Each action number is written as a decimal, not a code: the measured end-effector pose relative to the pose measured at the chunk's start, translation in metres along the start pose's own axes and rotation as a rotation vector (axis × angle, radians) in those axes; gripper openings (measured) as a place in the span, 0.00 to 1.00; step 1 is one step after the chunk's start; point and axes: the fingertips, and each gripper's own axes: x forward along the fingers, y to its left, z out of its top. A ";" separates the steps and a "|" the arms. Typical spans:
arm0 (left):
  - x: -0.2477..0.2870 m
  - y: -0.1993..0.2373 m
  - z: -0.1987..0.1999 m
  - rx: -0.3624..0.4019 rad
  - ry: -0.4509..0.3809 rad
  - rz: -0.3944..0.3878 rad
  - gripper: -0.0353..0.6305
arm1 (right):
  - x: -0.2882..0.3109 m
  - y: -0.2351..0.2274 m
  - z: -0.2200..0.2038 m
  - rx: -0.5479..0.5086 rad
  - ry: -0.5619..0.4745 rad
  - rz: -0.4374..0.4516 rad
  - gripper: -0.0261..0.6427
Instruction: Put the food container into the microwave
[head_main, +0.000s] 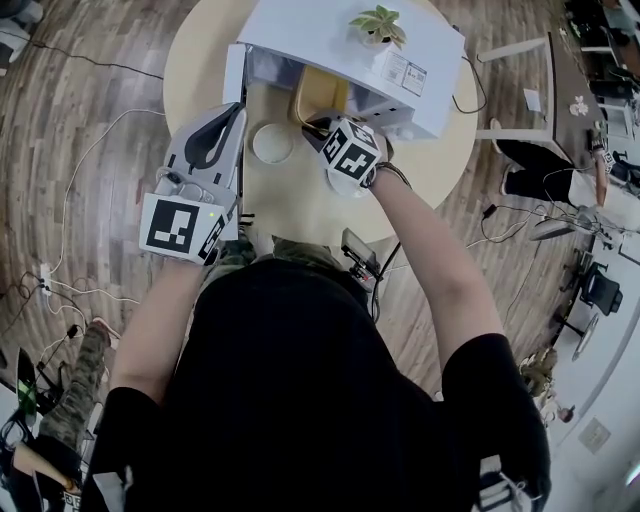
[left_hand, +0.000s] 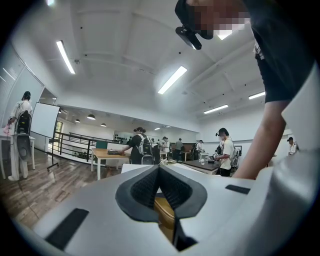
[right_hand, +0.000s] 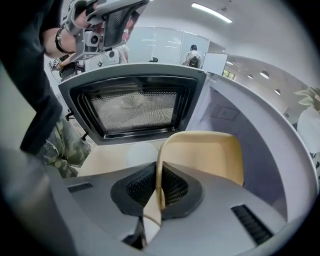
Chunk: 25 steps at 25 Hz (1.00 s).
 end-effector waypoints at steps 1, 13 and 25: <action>0.001 0.000 0.000 -0.001 0.001 0.001 0.08 | 0.001 -0.002 -0.002 0.003 0.006 0.001 0.08; 0.003 0.001 -0.013 -0.021 0.033 0.014 0.08 | 0.023 -0.021 -0.021 0.025 0.076 0.016 0.08; 0.008 0.005 -0.021 -0.046 0.047 0.034 0.08 | 0.036 -0.053 -0.027 0.010 0.135 -0.026 0.08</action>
